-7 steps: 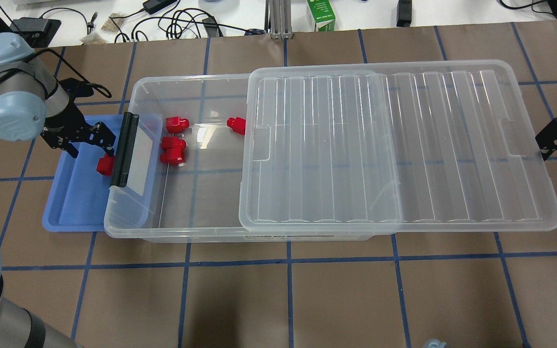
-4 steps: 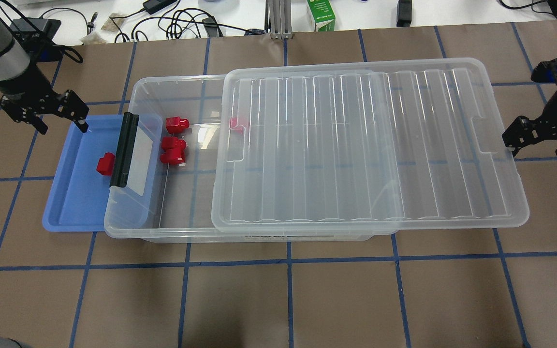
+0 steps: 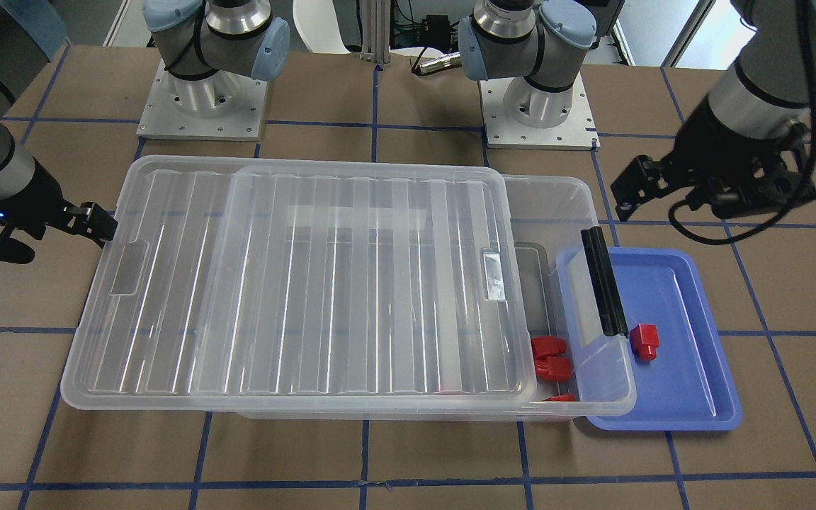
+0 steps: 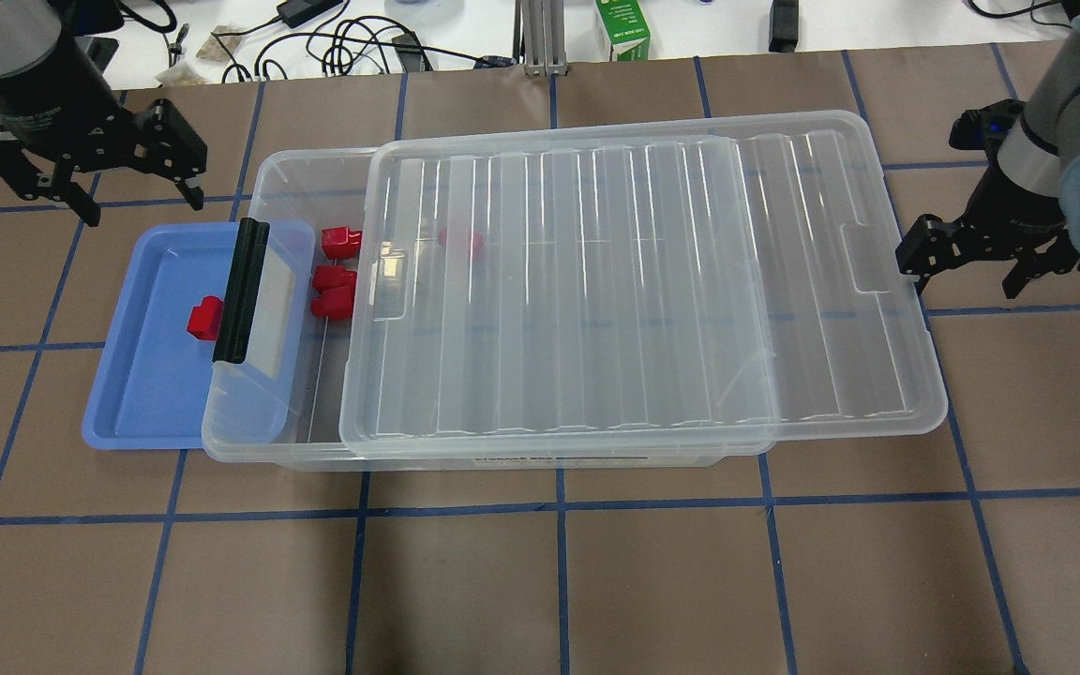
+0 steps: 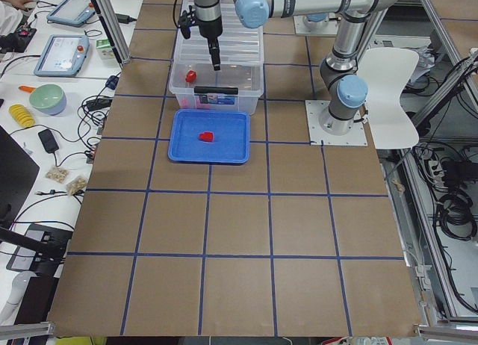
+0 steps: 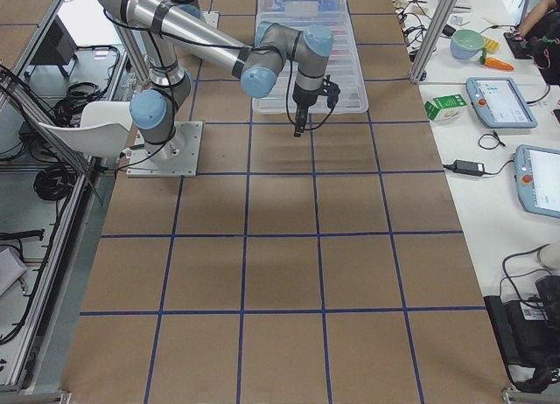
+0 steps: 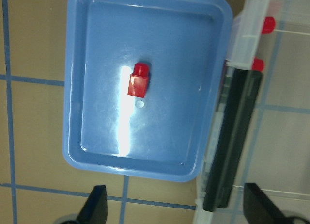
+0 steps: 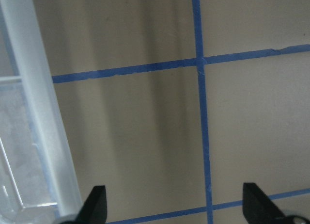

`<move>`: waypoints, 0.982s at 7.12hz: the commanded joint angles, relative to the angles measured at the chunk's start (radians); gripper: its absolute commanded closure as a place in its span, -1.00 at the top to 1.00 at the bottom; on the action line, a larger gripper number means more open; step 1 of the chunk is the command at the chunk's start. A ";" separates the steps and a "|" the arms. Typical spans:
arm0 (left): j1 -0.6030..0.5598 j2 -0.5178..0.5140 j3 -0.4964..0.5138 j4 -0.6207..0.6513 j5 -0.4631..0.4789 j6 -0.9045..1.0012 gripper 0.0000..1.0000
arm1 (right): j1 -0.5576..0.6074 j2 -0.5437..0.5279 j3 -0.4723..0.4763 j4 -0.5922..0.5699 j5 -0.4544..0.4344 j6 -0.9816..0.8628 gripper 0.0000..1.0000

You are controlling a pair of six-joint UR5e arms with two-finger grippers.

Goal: Place red block in blue tray from box

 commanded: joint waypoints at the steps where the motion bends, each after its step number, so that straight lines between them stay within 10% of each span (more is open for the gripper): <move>1: -0.134 0.046 -0.056 -0.009 -0.039 -0.030 1.00 | 0.086 0.001 -0.003 -0.015 0.002 0.112 1.00; 7: -0.135 0.096 -0.118 -0.035 0.009 -0.027 1.00 | 0.208 0.001 -0.005 -0.046 0.015 0.217 1.00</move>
